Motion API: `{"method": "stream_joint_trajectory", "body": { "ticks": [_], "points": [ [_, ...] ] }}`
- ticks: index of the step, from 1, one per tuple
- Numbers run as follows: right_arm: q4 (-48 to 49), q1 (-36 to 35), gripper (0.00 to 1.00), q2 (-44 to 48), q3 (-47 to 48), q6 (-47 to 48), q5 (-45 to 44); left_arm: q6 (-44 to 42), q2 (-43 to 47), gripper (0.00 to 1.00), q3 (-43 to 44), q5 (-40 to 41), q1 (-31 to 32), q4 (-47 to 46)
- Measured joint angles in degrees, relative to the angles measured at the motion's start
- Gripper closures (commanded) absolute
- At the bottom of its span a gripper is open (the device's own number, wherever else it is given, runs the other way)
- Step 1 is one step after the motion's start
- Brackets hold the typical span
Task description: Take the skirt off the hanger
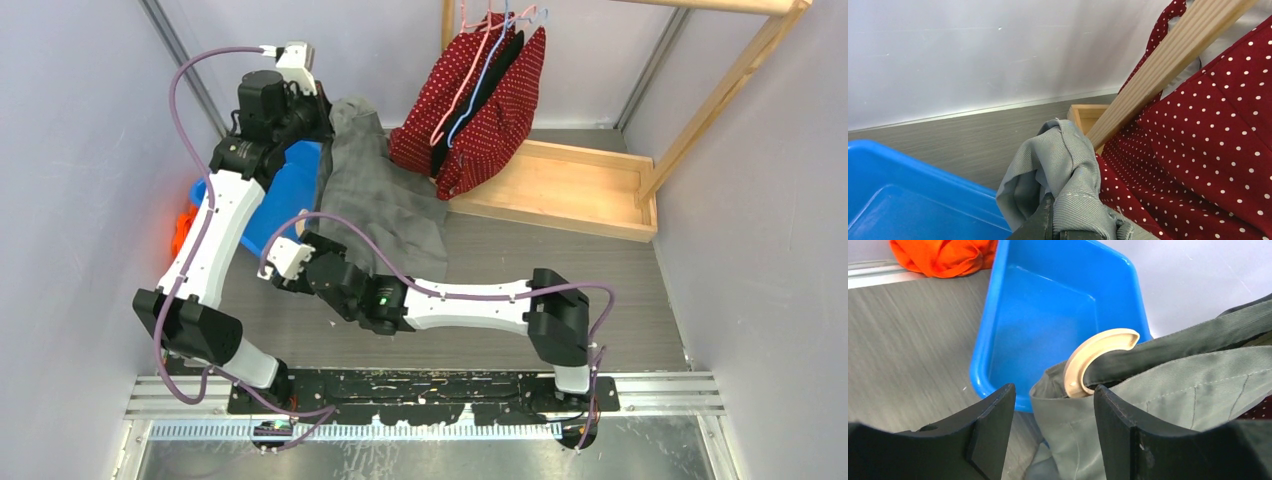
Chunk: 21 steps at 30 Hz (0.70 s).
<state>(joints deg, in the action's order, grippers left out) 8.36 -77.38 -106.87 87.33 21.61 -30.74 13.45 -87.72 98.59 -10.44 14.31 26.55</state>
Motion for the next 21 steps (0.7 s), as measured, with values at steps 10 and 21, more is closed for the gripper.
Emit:
{"method": "stream_joint_trajectory", "body": {
  "ticks": [10, 21],
  "points": [
    [8.6, 0.3, 0.37, -9.2, 2.5, 7.9, -5.1, -1.0, 0.1, 1.00, 0.0, 0.9, 1.0, 0.9],
    [20.4, 0.3, 0.91, -10.2, 2.4, 15.1, -15.7, -1.9, 2.0, 1.00, -0.9, 1.7, 1.2, 1.1]
  ]
}}
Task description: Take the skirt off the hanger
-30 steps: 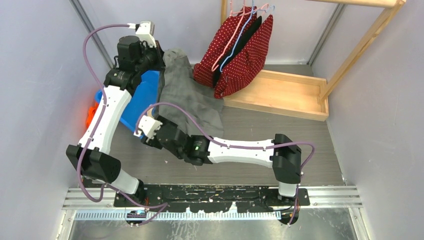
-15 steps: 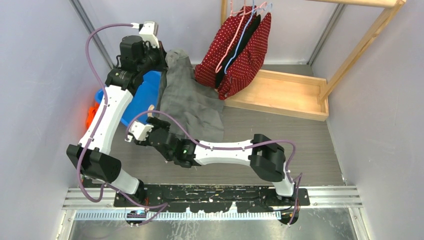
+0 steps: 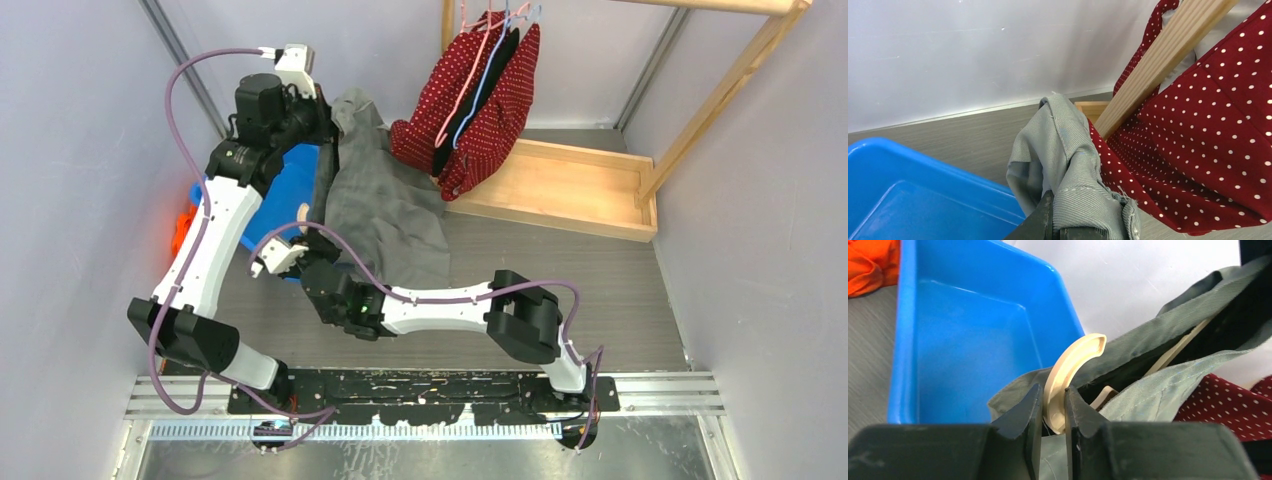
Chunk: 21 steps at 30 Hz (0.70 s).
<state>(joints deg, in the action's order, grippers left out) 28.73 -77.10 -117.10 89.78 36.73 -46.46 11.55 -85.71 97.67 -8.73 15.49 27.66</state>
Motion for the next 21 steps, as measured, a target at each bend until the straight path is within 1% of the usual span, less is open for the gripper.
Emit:
{"method": "stream_joint_trajectory", "body": {
  "ticks": [2, 3, 5, 8, 12, 17, 21],
  "points": [
    [1.5, -0.1, 0.98, 0.2, -0.4, 1.2, -1.2, -0.1, 0.4, 1.00, -0.2, 0.3, 0.0, -0.1],
    [1.7, -0.1, 0.99, 0.5, -0.9, 1.5, -1.5, -0.1, 0.5, 1.00, -0.2, 0.5, 0.0, -0.2],
    [0.7, -0.1, 0.99, 2.3, -3.0, 1.3, -1.6, -0.2, 0.5, 1.00, -0.3, 0.8, 0.0, -0.4],
    [-5.5, -0.1, 0.99, 8.1, -6.4, -1.7, -1.0, -0.4, 0.3, 1.00, -0.4, 1.5, 0.0, -0.5],
    [-17.0, 0.0, 0.99, 20.4, -7.7, -9.0, 1.0, -1.3, -1.6, 1.00, 0.6, 2.7, 0.0, -0.5],
    [-28.0, 1.2, 0.99, 37.2, -6.6, -18.3, 4.3, -2.1, -8.1, 1.00, 7.3, 3.1, 0.0, 0.9],
    [-32.6, 1.1, 0.99, 44.1, -6.0, -23.1, 6.5, -2.7, -12.9, 1.00, 12.9, 2.7, 0.6, 3.0]
  ]
}}
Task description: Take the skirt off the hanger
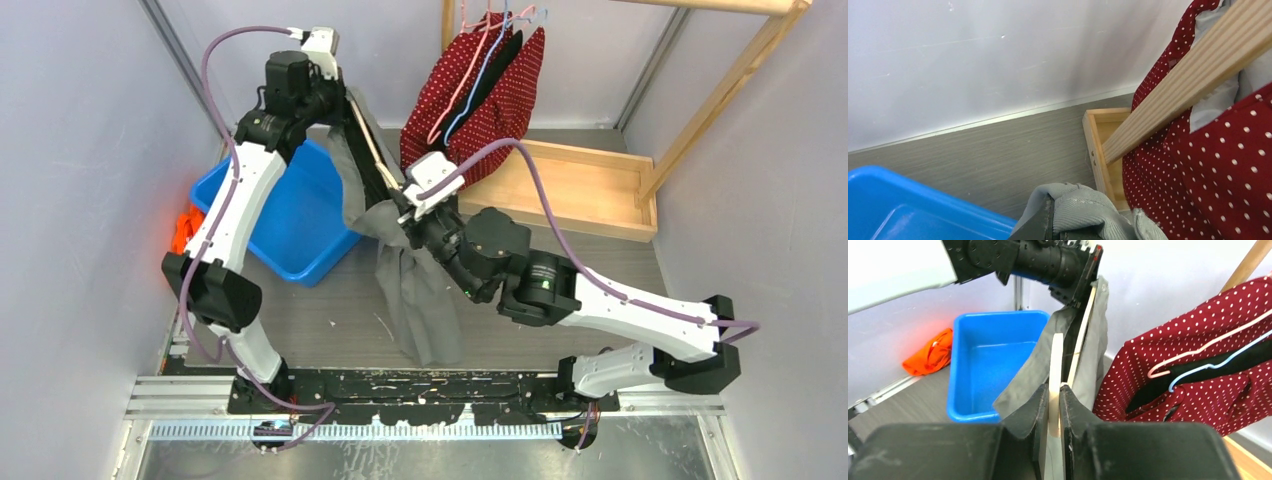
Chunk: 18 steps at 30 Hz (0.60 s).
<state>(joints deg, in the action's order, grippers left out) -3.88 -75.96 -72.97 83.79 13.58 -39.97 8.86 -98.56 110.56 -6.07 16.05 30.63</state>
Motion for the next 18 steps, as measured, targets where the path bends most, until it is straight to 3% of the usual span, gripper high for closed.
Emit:
{"method": "stream_joint_trajectory", "body": {
  "ticks": [10, 15, 18],
  "points": [
    [-11.2, 0.0, 0.99, 1.3, -1.5, -7.1, 4.9, -1.0, -9.4, 1.00, 11.2, -1.2, 0.1, 4.3],
    [-9.2, 0.0, 0.99, 1.4, -3.4, -7.0, 3.6, -1.4, -12.6, 1.00, 14.9, -2.3, 0.0, 5.9],
    [-5.0, -0.2, 0.99, 1.4, -5.1, -4.5, 1.0, -0.7, -11.0, 1.00, 10.1, -3.0, 0.0, 3.6]
  ]
}}
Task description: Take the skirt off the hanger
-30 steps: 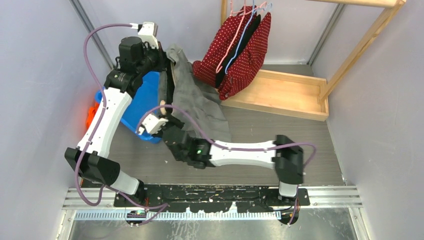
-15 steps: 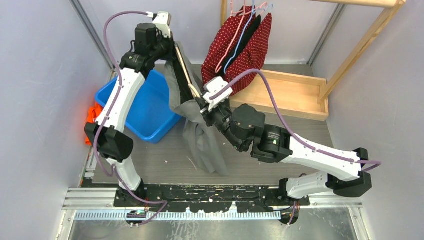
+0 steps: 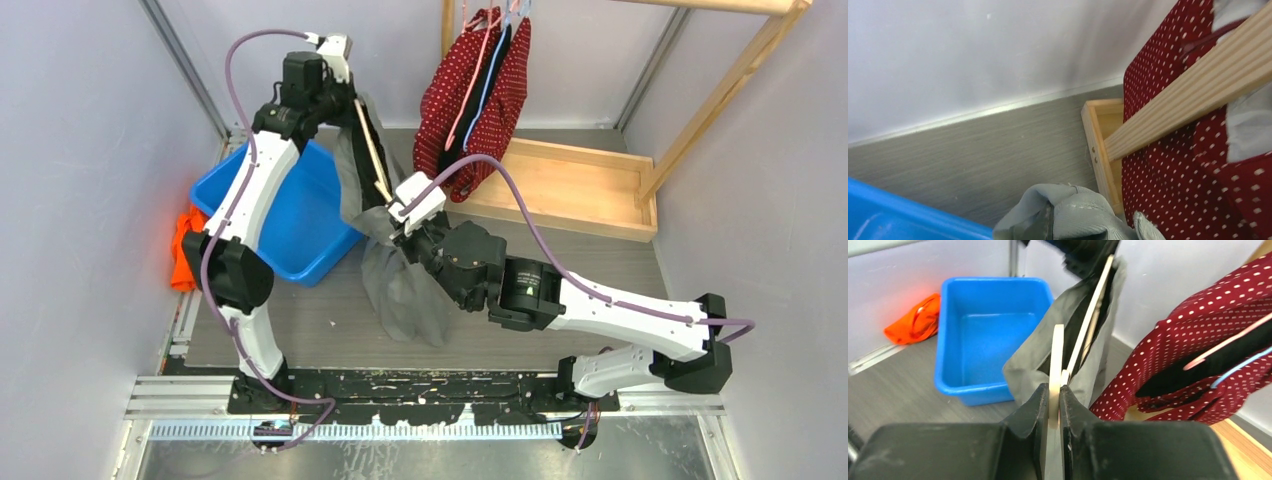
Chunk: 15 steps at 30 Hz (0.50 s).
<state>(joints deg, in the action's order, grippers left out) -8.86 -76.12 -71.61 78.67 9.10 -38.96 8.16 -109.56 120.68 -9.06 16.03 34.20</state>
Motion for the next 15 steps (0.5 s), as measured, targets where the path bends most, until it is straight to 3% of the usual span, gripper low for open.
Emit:
{"method": "stream_joint_trajectory", "body": {
  "ticks": [9, 15],
  "points": [
    [25.7, 0.5, 0.99, -2.9, -2.4, 15.1, -6.4, 2.0, 12.4, 1.00, -24.5, -0.4, -0.3, -4.1],
    [35.2, 4.7, 0.99, -6.0, 0.3, 17.2, -5.0, 2.1, 19.4, 1.00, -29.0, -0.1, 1.3, -4.2]
  ]
}}
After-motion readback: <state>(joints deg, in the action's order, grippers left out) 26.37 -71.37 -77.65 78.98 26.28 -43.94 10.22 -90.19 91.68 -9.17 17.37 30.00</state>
